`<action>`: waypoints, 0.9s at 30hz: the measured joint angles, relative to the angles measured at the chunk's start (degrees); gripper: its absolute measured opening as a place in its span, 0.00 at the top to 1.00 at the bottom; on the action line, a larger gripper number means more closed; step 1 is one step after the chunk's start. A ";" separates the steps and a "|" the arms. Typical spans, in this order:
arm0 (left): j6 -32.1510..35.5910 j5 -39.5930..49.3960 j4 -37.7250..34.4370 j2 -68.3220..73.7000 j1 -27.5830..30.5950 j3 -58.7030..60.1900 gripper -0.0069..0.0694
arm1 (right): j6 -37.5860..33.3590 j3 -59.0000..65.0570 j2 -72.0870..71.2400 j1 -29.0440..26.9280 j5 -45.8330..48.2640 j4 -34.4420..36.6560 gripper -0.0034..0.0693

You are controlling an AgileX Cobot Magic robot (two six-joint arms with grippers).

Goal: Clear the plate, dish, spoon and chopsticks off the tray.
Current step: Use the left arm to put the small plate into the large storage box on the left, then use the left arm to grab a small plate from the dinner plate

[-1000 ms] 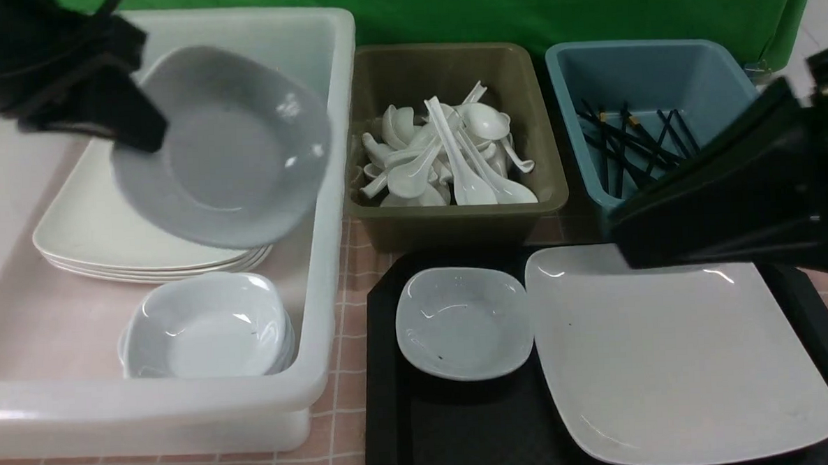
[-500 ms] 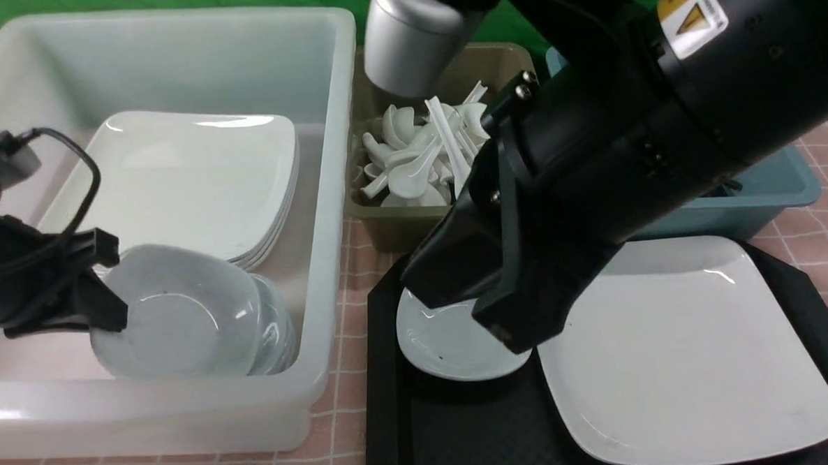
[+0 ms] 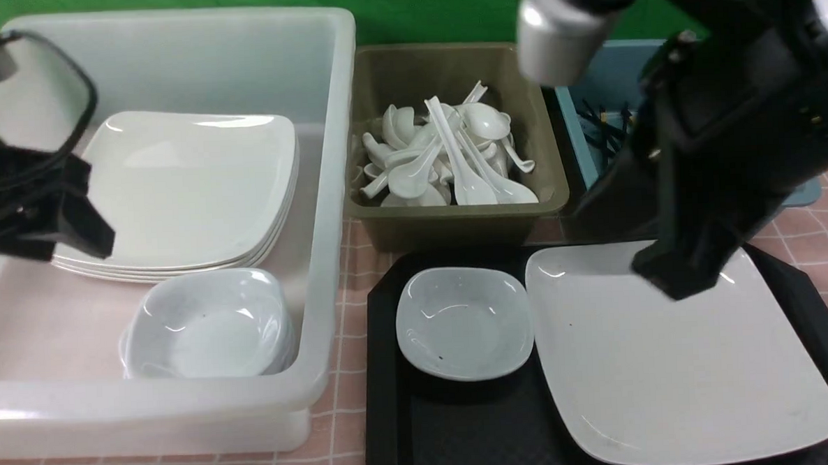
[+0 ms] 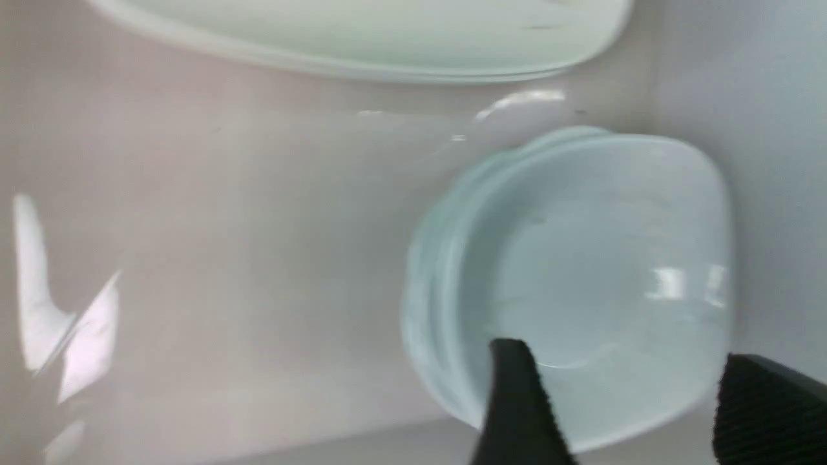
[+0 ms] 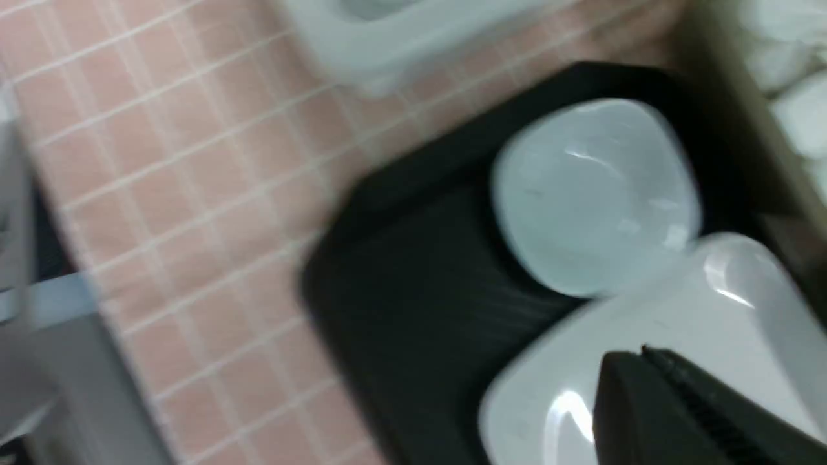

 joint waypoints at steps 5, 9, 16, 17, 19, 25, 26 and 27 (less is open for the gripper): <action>1.56 -1.63 -1.09 -0.39 -21.79 -6.14 0.87 | 1.68 6.55 -7.14 -8.32 0.00 -1.64 0.91; 2.70 -11.42 -0.02 2.94 -38.54 -6.47 0.91 | 2.97 13.88 -12.41 -14.73 0.00 -1.99 0.91; -2.55 -23.64 15.19 17.13 -54.08 -6.49 0.82 | 3.23 26.13 -20.81 -17.46 -0.04 0.91 0.91; -3.47 -24.14 17.76 19.34 -54.77 -6.49 0.78 | 3.23 27.32 -21.82 -17.46 -0.04 1.24 0.91; -4.23 -24.79 20.86 21.87 -55.22 -6.49 0.72 | 3.23 28.42 -22.86 -17.51 -0.04 1.47 0.91; -6.76 -26.91 30.05 30.68 -55.27 -6.49 0.41 | 3.89 29.84 -25.95 -17.55 -0.04 2.73 0.91; -6.84 -27.27 30.96 31.61 -55.27 -6.49 0.37 | 4.00 29.84 -26.14 -17.55 -0.04 3.03 0.91; -6.84 -27.66 31.52 32.43 -55.27 -6.49 0.32 | 4.13 29.84 -26.35 -17.55 -0.04 3.32 0.91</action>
